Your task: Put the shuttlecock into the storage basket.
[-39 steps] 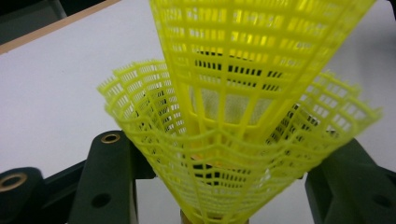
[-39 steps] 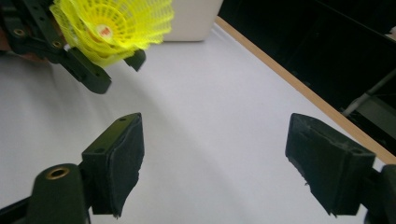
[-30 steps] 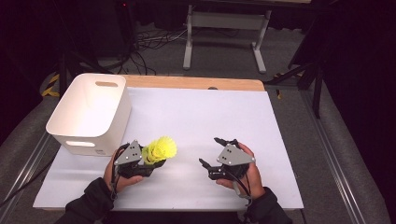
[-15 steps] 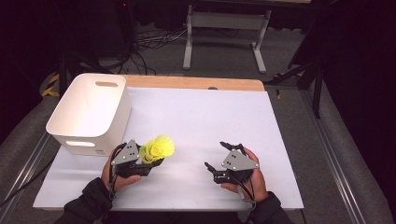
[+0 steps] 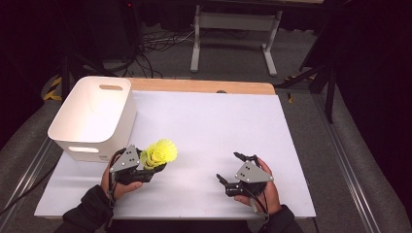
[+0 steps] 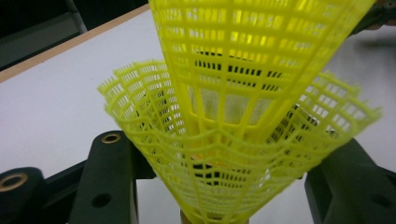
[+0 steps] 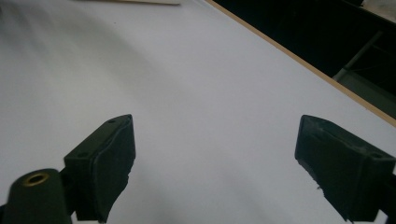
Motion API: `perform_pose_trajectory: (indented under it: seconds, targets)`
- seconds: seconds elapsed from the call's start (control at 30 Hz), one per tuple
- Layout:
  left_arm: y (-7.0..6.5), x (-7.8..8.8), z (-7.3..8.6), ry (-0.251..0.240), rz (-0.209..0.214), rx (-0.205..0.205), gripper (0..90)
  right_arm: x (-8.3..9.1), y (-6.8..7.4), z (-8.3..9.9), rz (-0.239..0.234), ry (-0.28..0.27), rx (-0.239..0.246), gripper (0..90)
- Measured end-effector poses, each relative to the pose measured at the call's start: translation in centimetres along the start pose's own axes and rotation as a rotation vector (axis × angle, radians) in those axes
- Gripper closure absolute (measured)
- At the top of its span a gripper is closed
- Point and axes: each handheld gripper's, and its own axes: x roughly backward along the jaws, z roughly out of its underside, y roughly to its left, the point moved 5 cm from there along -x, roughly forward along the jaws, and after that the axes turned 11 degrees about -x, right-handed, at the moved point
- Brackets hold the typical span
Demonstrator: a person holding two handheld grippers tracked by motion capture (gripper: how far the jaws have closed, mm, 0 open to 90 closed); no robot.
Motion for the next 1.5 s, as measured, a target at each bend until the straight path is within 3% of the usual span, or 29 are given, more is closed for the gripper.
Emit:
perform_pose_trajectory:
  seconds: [0.3, 1.5]
  targets:
    - [0.2, 0.7, -0.2, -0.015, -0.013, -0.004, 46.3, -0.4, 0.0, 0.5, 0.008, -0.014, -0.023, 7.5]
    - [1.5, 3.3, -0.7, -0.055, -0.071, 0.008, 46.3, -0.8, 0.0, 0.6, 0.017, -0.018, -0.019, 8.1]
